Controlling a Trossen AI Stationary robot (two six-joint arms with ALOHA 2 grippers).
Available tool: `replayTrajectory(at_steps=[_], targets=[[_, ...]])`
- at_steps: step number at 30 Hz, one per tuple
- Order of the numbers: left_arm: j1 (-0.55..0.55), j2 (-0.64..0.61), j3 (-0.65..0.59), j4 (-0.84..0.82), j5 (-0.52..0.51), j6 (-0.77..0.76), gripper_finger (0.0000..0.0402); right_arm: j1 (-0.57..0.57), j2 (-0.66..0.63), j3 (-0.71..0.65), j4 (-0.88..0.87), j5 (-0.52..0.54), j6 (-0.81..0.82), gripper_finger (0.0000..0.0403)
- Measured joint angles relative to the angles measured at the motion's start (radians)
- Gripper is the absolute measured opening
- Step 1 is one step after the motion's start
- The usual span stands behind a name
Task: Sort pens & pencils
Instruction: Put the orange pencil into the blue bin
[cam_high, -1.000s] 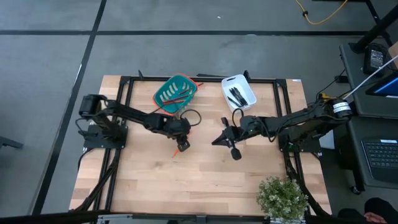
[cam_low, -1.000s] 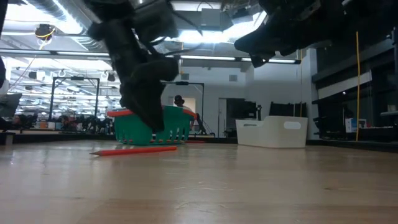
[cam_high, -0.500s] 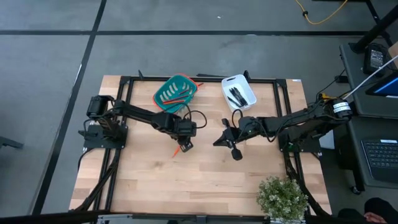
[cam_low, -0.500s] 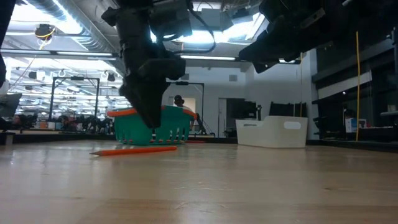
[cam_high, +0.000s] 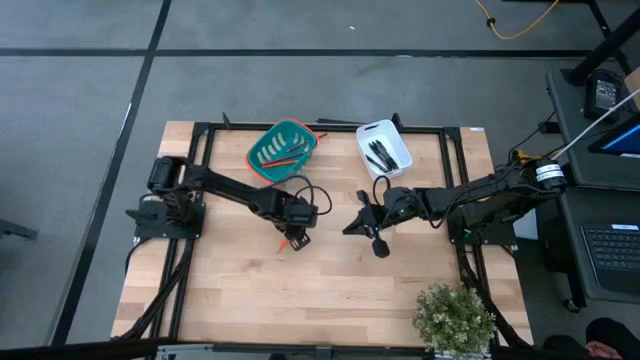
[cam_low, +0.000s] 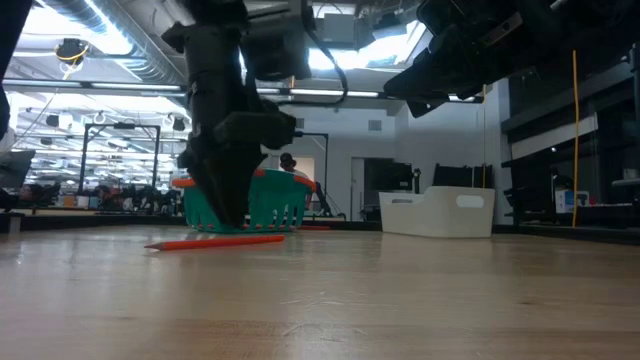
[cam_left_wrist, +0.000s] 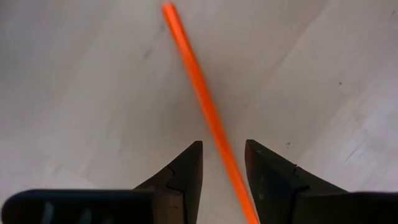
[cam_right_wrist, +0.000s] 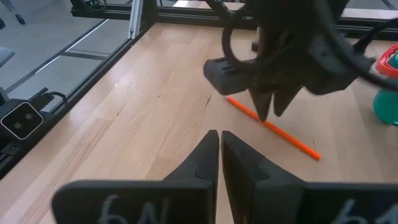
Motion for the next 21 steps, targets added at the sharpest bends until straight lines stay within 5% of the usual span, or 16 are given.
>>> replayTrajectory(at_steps=[21], targets=[[-0.001, 0.043, 0.0, 0.014, 0.022, -0.12, 0.0112, 0.0, 0.0, 0.0, 0.0, -0.013, 0.0, 0.0021]])
